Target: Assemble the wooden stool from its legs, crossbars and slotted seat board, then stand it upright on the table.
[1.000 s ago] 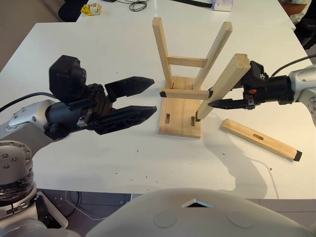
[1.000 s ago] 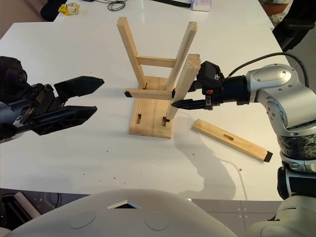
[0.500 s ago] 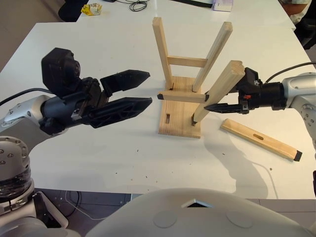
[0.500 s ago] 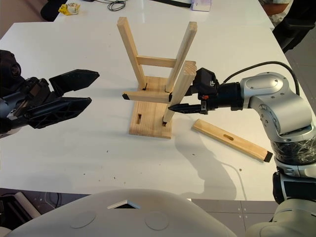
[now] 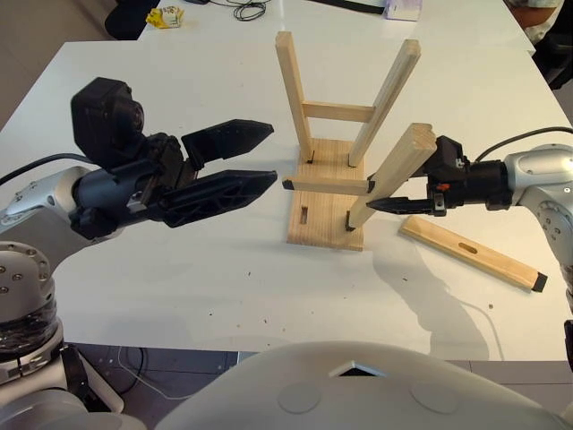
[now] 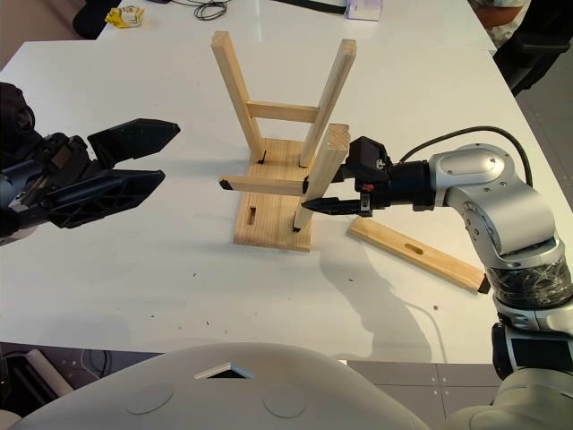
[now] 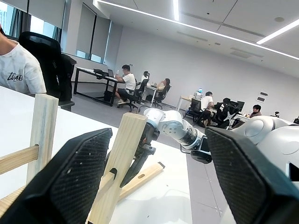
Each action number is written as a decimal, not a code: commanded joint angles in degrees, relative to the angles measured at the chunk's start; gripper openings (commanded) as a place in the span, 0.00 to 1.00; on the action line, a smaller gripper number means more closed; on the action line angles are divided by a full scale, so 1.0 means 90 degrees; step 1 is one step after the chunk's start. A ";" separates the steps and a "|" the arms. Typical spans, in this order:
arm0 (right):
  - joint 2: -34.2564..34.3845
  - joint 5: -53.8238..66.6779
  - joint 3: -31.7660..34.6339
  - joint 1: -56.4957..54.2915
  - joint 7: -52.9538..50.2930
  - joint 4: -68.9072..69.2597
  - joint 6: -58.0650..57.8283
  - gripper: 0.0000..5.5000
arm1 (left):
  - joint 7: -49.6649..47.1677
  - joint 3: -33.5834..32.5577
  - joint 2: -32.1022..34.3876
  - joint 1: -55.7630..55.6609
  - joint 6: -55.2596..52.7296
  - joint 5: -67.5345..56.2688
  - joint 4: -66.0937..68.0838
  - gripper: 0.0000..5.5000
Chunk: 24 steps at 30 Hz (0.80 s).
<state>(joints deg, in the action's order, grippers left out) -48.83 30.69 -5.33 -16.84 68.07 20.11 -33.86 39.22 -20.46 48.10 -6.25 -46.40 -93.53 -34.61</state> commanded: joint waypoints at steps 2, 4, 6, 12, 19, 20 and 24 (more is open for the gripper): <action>0.0064 -0.0173 -0.0042 -0.0320 -0.0003 -0.0265 0.0166 0.37 | -0.0082 0.0023 0.0068 -0.0078 -0.0005 -0.0058 -0.0052 0.67; 0.0074 -0.0172 -0.0034 -0.0417 0.0023 -0.0325 0.0163 0.37 | -0.0096 0.0025 0.0062 -0.0070 -0.0002 -0.0058 -0.0063 0.67; 0.0087 -0.0182 -0.0039 -0.0480 0.0041 -0.0373 0.0174 0.37 | -0.0104 0.0038 0.0057 -0.0079 0.0000 -0.0047 -0.0065 0.67; 0.0062 -0.0265 -0.0110 -0.0261 0.0126 -0.0310 0.0291 0.37 | -0.0157 0.0055 0.0047 -0.0077 0.0012 -0.0075 -0.0114 0.67; -0.0105 -0.0641 -0.0453 0.0329 0.0408 -0.0564 0.0734 0.37 | -0.0141 0.0065 0.0079 -0.0083 -0.0009 -0.0117 -0.0124 0.67; -0.0129 -0.0730 -0.0518 0.0432 0.0450 -0.0637 0.0841 0.37 | -0.0138 0.0067 0.0082 -0.0078 -0.0013 -0.0122 -0.0128 0.67; -0.0189 -0.0880 -0.0724 0.0714 0.0540 -0.0818 0.1119 0.37 | -0.0136 0.0093 0.0097 -0.0072 -0.0029 -0.0157 -0.0148 0.67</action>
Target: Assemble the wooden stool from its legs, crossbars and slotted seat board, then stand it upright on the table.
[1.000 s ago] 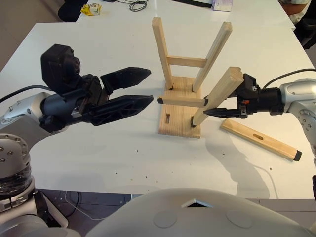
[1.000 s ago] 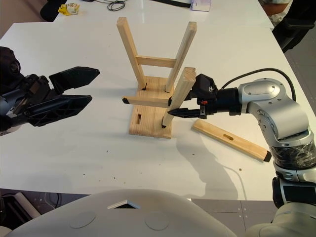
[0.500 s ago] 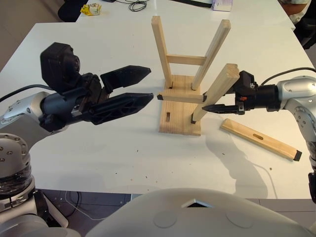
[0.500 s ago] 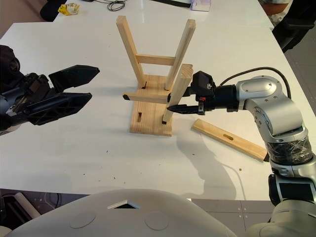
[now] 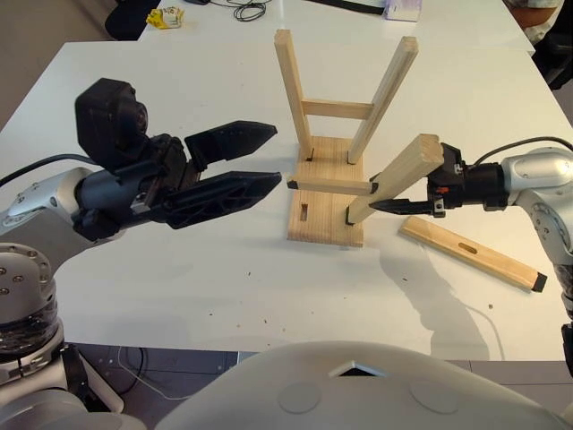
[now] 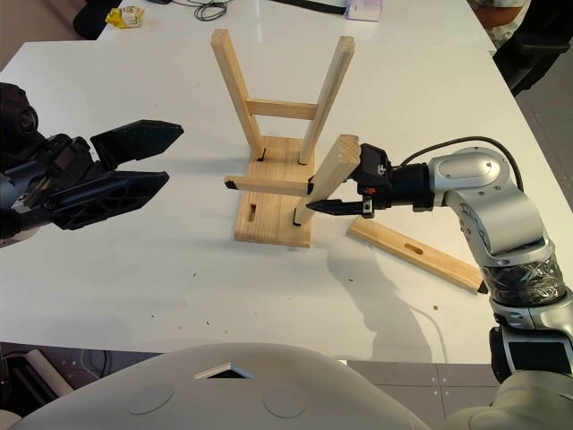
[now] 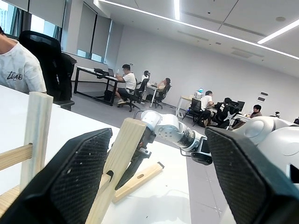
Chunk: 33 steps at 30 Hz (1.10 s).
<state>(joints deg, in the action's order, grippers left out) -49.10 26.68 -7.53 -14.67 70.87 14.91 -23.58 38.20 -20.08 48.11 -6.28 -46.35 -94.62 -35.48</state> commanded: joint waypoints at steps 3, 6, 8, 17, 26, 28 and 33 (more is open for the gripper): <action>-0.0160 -0.0450 -0.0628 0.0495 0.0238 -0.0271 0.0064 0.37 | -0.0034 0.0082 0.0094 -0.0065 -0.0038 -0.0032 -0.0065 0.67; -0.0151 -0.0352 -0.0713 0.0457 0.0198 -0.0160 -0.0038 0.37 | -0.0034 0.0107 0.0091 -0.0065 -0.0039 -0.0035 -0.0085 0.67; -0.0106 -0.0413 -0.0827 0.0375 0.0197 -0.0225 -0.0029 0.37 | -0.0054 0.0124 0.0073 -0.0051 -0.0027 -0.0027 -0.0110 0.67; 0.0021 -0.0848 -0.1702 -0.0125 0.0230 -0.0928 -0.0331 0.37 | -0.0124 0.0208 0.0015 0.0045 0.0041 0.0006 -0.0245 0.67; 0.0236 -0.1135 -0.2334 -0.0168 0.0102 -0.1525 -0.0082 0.37 | -0.0084 0.0218 0.0058 -0.0018 0.0016 -0.0066 -0.0180 0.67; 0.0307 -0.1225 -0.2414 -0.0154 0.0053 -0.1679 0.0038 0.37 | -0.0082 0.0217 0.0064 -0.0024 0.0013 -0.0062 -0.0173 0.67; 0.0206 -0.1220 -0.2459 0.0042 -0.0020 -0.1634 0.0179 0.37 | -0.0053 0.0184 0.0098 -0.0027 -0.0006 -0.0090 -0.0150 0.67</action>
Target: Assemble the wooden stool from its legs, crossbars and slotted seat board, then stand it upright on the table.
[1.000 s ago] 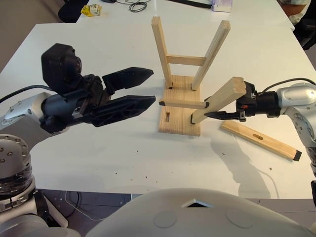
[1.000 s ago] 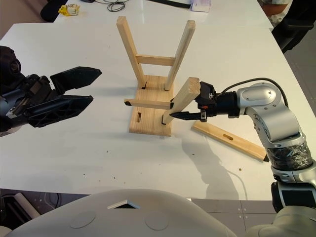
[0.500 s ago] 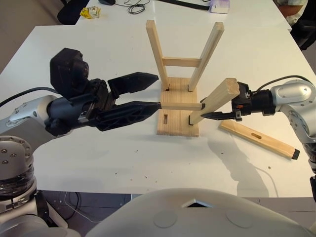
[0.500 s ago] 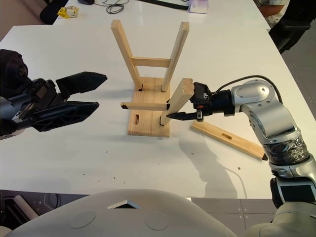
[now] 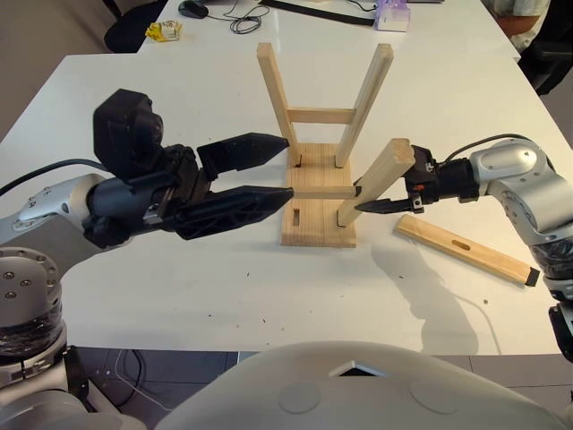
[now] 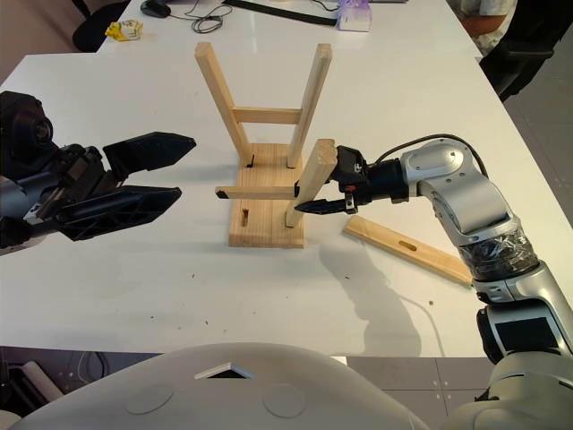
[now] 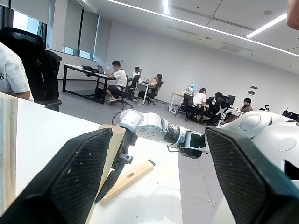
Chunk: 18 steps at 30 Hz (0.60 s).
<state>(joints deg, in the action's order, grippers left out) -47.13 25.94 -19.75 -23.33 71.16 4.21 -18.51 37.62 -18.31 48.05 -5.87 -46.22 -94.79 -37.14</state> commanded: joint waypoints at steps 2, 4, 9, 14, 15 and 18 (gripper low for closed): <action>-0.0026 -0.1190 -0.1163 0.1059 -0.0102 -0.0536 -0.0289 0.37 | -0.0006 -0.0007 0.0106 -0.0090 -0.0018 -0.0086 0.0035 0.67; -0.0041 -0.1265 -0.1240 0.1128 -0.0146 -0.0598 -0.0186 0.37 | -0.0021 -0.0004 0.0108 -0.0105 -0.0015 -0.0102 0.0035 0.67; -0.0282 -0.1269 -0.1372 0.1360 -0.0024 -0.0380 -0.0128 0.37 | -0.0030 -0.0007 0.0143 -0.0151 -0.0035 -0.0154 0.0071 0.67; -0.0715 -0.1297 -0.1505 0.1564 0.0340 -0.0080 -0.0009 0.37 | -0.0075 -0.0034 0.0143 -0.0087 -0.0023 -0.0191 0.0020 0.67; -0.0714 -0.1323 -0.1530 0.1552 0.0334 -0.0089 0.0004 0.37 | -0.0083 -0.0033 0.0135 -0.0074 -0.0018 -0.0186 0.0009 0.67; -0.0522 -0.1359 -0.1528 0.1391 0.0152 -0.0292 -0.0019 0.37 | -0.0086 -0.0012 0.0105 -0.0052 -0.0005 -0.0151 -0.0011 0.67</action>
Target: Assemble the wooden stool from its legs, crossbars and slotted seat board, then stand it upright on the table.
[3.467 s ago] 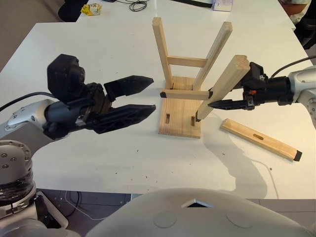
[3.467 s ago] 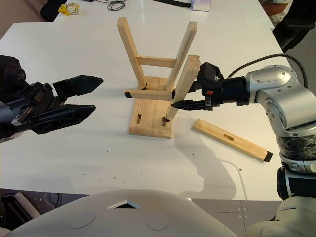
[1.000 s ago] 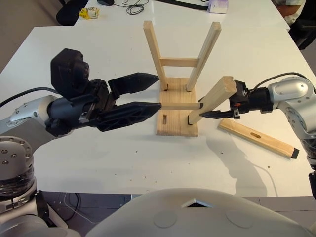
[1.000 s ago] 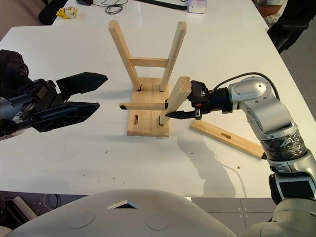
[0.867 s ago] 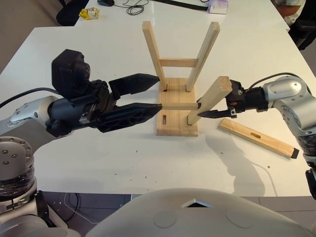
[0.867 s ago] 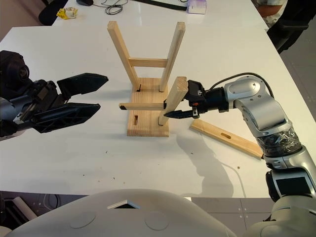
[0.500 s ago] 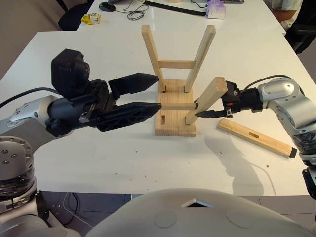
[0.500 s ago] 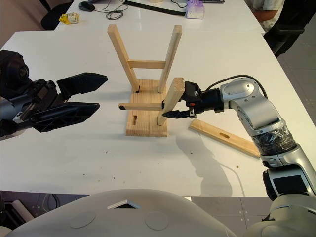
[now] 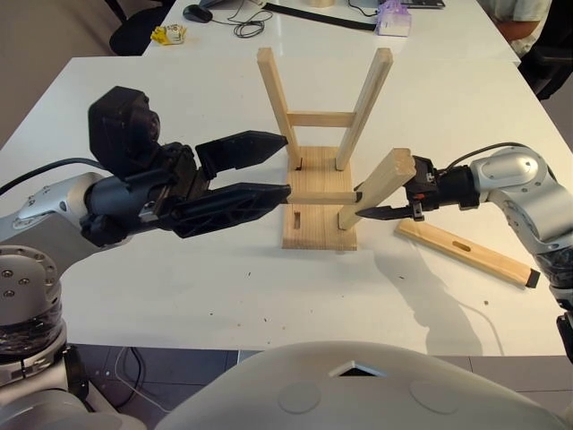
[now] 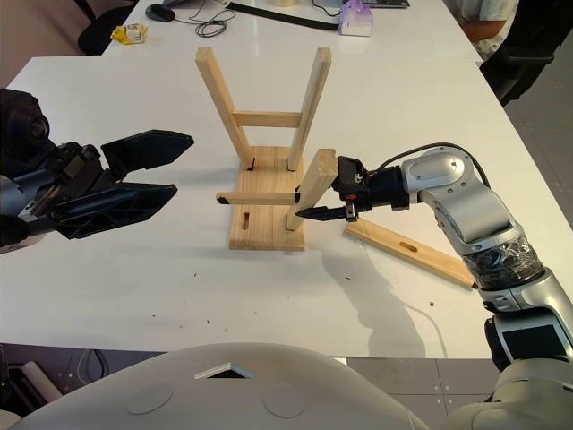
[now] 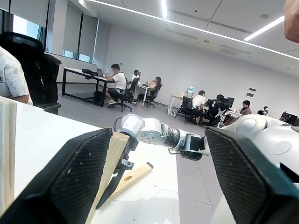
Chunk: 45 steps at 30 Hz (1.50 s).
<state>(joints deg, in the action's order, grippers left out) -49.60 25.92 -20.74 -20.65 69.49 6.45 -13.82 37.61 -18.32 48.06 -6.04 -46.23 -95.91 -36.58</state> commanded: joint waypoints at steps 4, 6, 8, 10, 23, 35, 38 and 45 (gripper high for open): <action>-0.0018 -0.1146 -0.1240 0.0905 0.0135 -0.0702 -0.0735 0.37 | -0.0091 0.0012 0.0083 -0.0024 0.0004 0.0002 -0.0086 0.67; 0.0152 -0.1100 -0.1105 0.0860 -0.0076 -0.0792 -0.0670 0.37 | -0.0085 0.0015 0.0080 -0.0026 0.0005 0.0016 -0.0078 0.67; 0.0248 -0.1171 -0.1047 0.0817 -0.0217 -0.0888 -0.0557 0.37 | -0.0094 0.0008 0.0078 -0.0019 0.0010 0.0017 -0.0089 0.67; 0.0295 -0.1209 -0.1059 0.0777 -0.0255 -0.0936 -0.0574 0.45 | -0.0095 -0.0001 0.0078 -0.0008 0.0015 0.0017 -0.0100 0.67; 0.0280 -0.1418 -0.0622 0.1019 -0.0251 -0.0651 -0.0974 0.66 | -0.0022 -0.0128 0.0231 -0.0103 0.0001 -0.0044 0.0017 0.67; -0.1863 -0.0467 0.1804 0.0989 0.1085 -0.0085 -0.1360 0.66 | -0.0665 -0.1067 0.0071 0.0899 0.0424 -0.0293 -0.0646 0.67; -0.2190 -0.0538 0.1918 0.0885 0.1479 -0.0326 -0.1307 0.66 | -0.0852 -0.1178 -0.0035 0.1208 0.0606 -0.0284 -0.0917 0.67; -0.3189 -0.1536 0.1658 0.1192 0.2449 -0.1527 0.0035 0.66 | -0.1017 -0.1450 -0.0126 0.1820 0.0933 -0.0206 -0.1309 0.67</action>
<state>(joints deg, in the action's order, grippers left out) -75.57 14.49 -5.04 -10.77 89.78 -4.15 -17.04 29.15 -30.22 47.06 8.72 -38.83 -98.15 -47.03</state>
